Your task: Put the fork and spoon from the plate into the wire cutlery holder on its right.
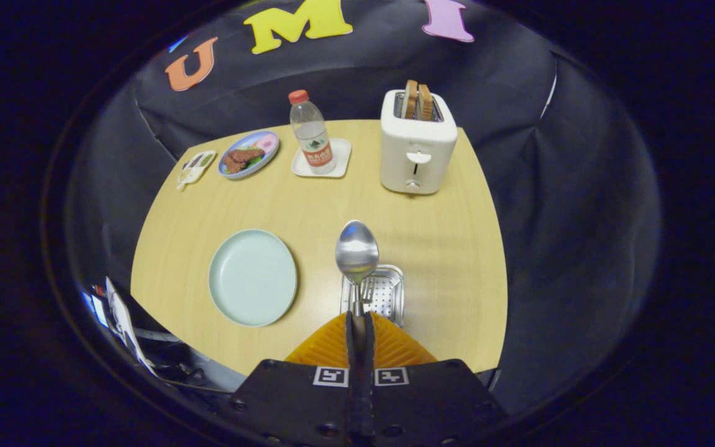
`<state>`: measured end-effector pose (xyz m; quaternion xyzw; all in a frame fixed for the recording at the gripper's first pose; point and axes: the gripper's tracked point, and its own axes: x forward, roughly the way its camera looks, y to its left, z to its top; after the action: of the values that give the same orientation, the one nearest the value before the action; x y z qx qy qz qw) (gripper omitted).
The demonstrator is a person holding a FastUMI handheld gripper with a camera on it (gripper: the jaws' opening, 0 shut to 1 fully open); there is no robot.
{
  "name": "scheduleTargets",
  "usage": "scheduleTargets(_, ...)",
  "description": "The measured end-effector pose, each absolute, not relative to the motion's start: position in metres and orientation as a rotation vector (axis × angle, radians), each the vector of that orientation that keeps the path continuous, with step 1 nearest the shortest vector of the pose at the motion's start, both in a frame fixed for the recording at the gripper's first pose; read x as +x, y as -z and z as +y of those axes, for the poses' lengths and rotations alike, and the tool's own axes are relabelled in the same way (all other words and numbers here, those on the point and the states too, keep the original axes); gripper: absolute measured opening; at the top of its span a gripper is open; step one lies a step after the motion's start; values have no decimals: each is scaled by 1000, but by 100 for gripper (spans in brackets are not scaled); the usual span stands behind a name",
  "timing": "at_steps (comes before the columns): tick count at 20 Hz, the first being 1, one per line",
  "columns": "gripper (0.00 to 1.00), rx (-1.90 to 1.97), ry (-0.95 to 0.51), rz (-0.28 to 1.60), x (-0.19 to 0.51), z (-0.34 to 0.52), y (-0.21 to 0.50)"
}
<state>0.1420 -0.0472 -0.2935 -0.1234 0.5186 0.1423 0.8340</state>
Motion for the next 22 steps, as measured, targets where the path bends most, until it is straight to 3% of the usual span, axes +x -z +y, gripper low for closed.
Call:
scheduleTargets(5, 1, -425, -330, 1224, 138, -65, 305)
scheduleTargets(15, 1, -359, -219, 1566, 127, -70, 329)
scheduleTargets(22, 4, -341, -164, 1570, 137, -73, 332)
